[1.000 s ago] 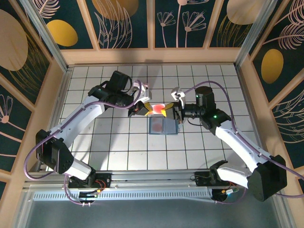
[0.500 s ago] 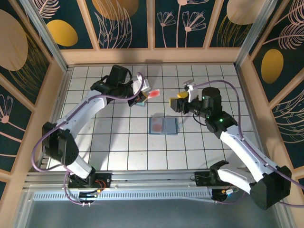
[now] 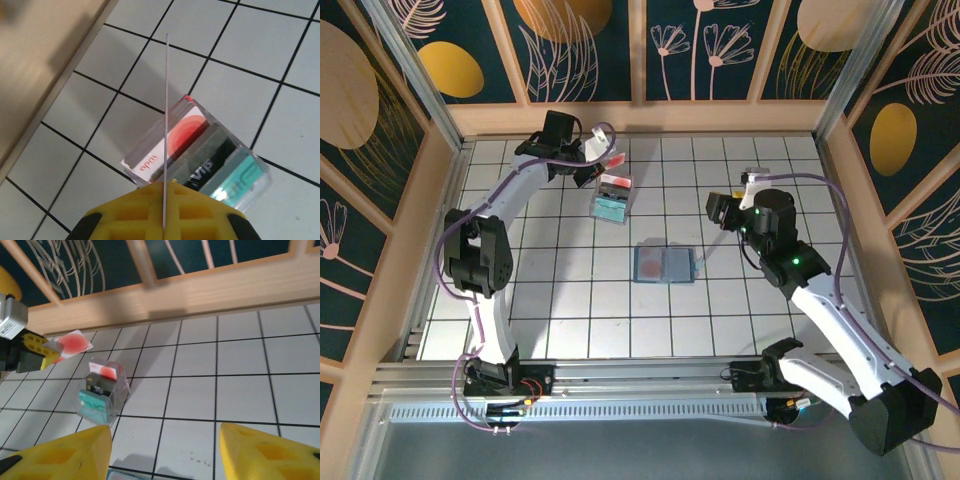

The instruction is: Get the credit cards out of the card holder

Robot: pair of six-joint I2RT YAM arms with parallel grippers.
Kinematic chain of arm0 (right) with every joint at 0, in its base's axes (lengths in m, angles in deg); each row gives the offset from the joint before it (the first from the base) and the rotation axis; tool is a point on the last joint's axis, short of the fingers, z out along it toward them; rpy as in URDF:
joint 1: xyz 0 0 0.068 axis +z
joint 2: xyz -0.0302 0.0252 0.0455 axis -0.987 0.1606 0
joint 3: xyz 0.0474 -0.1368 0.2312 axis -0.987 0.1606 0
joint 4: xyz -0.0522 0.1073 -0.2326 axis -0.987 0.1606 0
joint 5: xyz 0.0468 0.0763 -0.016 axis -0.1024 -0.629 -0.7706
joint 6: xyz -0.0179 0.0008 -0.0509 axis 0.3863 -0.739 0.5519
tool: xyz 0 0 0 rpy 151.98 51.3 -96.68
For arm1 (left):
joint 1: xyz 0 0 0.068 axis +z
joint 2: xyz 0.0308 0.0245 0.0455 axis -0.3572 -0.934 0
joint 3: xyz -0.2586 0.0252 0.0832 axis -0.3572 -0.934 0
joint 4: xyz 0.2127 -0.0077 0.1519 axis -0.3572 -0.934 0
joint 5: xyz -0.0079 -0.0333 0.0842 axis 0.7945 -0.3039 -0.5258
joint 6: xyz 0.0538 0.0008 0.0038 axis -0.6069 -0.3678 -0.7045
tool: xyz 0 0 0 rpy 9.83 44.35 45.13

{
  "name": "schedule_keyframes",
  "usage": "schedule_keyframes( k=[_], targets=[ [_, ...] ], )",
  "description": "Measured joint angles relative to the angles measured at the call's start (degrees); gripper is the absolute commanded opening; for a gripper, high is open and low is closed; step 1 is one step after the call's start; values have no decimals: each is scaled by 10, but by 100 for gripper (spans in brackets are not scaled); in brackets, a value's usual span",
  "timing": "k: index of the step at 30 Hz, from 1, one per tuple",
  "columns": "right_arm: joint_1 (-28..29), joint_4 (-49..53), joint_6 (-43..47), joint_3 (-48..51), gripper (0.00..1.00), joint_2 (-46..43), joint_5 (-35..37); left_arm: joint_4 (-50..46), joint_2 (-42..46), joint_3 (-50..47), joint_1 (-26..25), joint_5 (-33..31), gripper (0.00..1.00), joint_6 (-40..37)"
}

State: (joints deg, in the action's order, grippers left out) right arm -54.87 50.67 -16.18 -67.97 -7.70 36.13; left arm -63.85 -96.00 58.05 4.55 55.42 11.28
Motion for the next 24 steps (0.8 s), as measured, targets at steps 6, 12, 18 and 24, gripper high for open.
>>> schedule_keyframes(
  k=[6, 12, 18, 24],
  targets=[
    [-2, 18, -11, 0, 59, -7, 45, 3, -24, 5, 0, 0, 0, -40],
    [-9, 18, -16, 0, 58, -7, 61, -10, -41, 5, 5, 0, 0, -75],
    [-13, 18, -24, 0, 57, -4, 61, -42, -47, 5, 9, 5, 0, -104],
    [-15, 18, -26, 0, 55, 2, 58, -58, -58, 17, 9, 7, 0, -119]
  ],
)
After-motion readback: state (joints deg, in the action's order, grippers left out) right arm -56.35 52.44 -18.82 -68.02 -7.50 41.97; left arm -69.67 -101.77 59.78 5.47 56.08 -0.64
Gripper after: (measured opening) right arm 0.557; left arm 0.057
